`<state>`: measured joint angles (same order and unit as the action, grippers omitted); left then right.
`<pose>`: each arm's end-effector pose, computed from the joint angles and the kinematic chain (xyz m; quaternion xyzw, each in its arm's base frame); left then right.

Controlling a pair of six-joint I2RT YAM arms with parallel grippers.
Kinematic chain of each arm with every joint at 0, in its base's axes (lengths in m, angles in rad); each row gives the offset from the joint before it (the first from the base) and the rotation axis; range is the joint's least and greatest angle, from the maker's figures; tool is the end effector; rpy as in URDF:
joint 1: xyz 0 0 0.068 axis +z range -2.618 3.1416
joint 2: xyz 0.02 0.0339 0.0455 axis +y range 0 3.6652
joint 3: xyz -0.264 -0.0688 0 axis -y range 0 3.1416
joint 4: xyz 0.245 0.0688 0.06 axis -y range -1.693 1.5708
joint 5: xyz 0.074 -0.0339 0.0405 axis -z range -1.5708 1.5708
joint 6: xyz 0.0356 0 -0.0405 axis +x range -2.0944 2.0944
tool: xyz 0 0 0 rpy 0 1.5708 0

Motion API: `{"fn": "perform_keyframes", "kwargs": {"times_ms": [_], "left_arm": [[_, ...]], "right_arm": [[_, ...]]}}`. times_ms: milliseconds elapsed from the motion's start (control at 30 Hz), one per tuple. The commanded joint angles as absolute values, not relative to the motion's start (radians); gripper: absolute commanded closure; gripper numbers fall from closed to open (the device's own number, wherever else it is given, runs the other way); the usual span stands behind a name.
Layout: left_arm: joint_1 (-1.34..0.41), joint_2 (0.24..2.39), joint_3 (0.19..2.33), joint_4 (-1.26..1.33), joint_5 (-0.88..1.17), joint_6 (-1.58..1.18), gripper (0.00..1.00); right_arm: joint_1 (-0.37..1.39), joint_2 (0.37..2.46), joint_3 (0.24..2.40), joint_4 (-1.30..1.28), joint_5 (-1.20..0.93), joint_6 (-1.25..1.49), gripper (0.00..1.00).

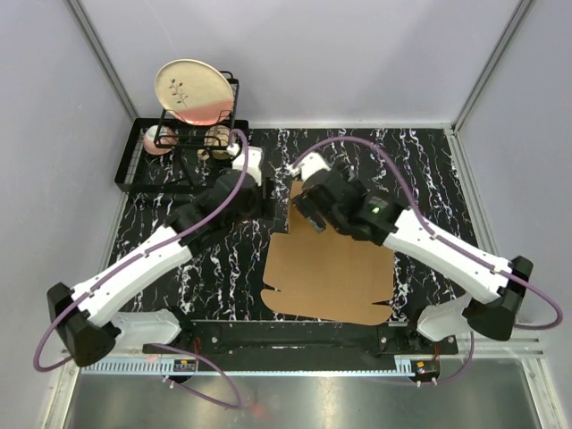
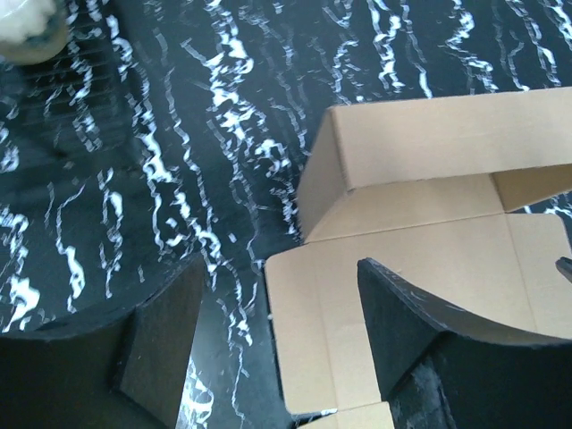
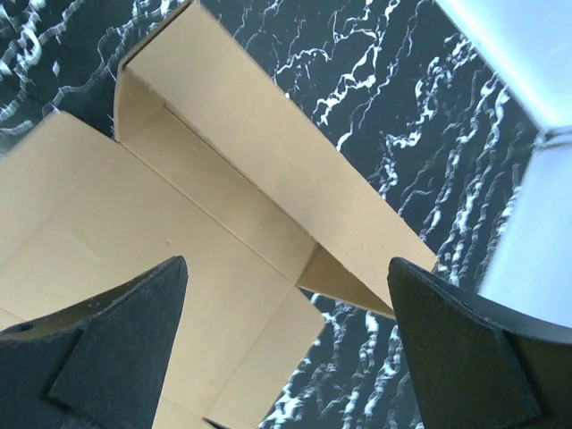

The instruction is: Fold the paper box

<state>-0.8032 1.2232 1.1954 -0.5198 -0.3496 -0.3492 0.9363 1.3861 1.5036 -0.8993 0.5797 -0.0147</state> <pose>0.1951 -0.1847 0.3589 0.1103 0.8558 -0.1355 0.4869 0.1825 0.2151 0.3882 -0.3073 0.8368 -0.0726 0.4472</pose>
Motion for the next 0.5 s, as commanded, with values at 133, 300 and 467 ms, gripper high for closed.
{"fn": "perform_keyframes", "kwargs": {"times_ms": [133, 300, 467], "left_arm": [[-0.793, 1.032, 0.986, -0.431, -0.538, -0.454, 0.27], [-0.792, 0.976, 0.934, -0.419, -0.534, -0.465, 0.27], [-0.790, 0.951, 0.913, -0.420, -0.526, -0.462, 0.27]], "right_arm": [[1.034, 1.503, 1.362, -0.632, 0.910, -0.374, 0.00], [1.032, 1.603, 1.316, -0.543, 0.986, -0.477, 0.02], [1.009, 1.698, 1.312, -0.430, 1.025, -0.575, 0.04]]}}
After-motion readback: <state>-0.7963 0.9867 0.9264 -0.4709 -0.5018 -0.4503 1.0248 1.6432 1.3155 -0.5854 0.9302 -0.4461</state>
